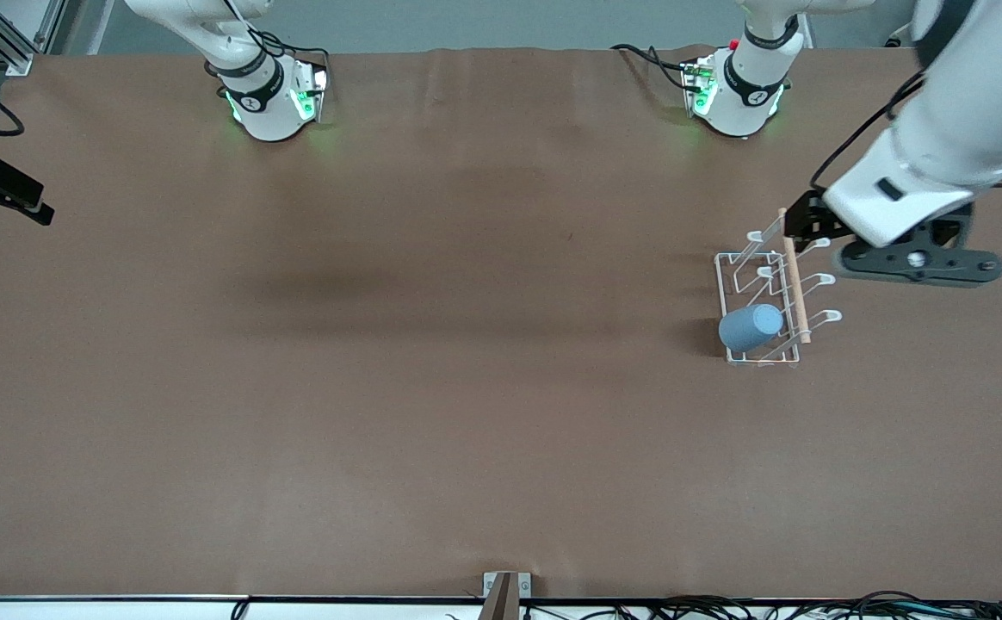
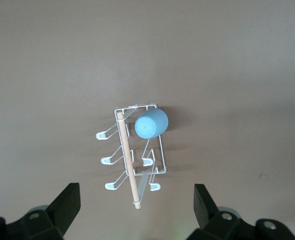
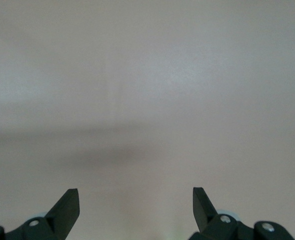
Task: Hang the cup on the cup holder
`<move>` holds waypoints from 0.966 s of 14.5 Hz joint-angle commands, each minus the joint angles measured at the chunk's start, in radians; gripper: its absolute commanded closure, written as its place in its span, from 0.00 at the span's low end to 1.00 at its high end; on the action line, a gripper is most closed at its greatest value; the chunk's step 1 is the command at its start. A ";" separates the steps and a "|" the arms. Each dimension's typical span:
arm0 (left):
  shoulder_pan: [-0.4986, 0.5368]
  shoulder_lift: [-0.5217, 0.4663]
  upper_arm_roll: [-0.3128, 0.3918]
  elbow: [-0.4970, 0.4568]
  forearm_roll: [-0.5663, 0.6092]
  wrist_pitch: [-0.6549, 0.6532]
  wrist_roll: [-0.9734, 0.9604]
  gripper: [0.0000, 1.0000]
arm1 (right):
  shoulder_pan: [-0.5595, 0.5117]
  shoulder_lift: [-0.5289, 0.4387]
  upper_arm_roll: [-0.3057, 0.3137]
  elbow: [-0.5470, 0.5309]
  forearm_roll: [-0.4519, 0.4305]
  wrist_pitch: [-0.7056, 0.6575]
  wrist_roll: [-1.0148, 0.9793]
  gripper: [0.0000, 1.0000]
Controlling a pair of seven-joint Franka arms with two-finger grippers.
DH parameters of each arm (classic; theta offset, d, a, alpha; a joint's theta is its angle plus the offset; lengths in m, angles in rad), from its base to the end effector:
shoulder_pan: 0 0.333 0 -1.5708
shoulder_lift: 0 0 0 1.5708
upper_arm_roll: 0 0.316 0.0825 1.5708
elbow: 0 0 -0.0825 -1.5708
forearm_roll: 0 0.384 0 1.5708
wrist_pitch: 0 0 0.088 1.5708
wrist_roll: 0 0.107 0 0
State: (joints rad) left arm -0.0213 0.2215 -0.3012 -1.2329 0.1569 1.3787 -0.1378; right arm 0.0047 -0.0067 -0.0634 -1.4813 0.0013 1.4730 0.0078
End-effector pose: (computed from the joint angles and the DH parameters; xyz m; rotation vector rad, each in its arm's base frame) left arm 0.5809 -0.1484 0.6417 -3.0293 0.2353 0.0681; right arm 0.5416 -0.0318 0.6614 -3.1381 0.1042 0.0025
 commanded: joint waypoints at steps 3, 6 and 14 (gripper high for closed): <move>0.041 -0.157 0.120 -0.155 -0.194 0.019 0.007 0.00 | -0.005 -0.019 0.002 -0.020 0.003 0.003 -0.002 0.00; 0.044 -0.276 0.123 -0.325 -0.186 0.089 0.009 0.00 | -0.005 -0.019 0.002 -0.020 0.003 0.001 -0.002 0.00; 0.052 -0.372 0.123 -0.459 -0.149 0.128 0.010 0.00 | -0.006 -0.019 0.002 -0.022 0.003 0.001 -0.002 0.00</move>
State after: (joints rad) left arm 0.0234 -0.1130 -0.1759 -1.6486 -0.0088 1.4819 -0.1334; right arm 0.0047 -0.0067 -0.0637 -1.4820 0.0013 1.4729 0.0078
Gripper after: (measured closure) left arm 0.000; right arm 0.000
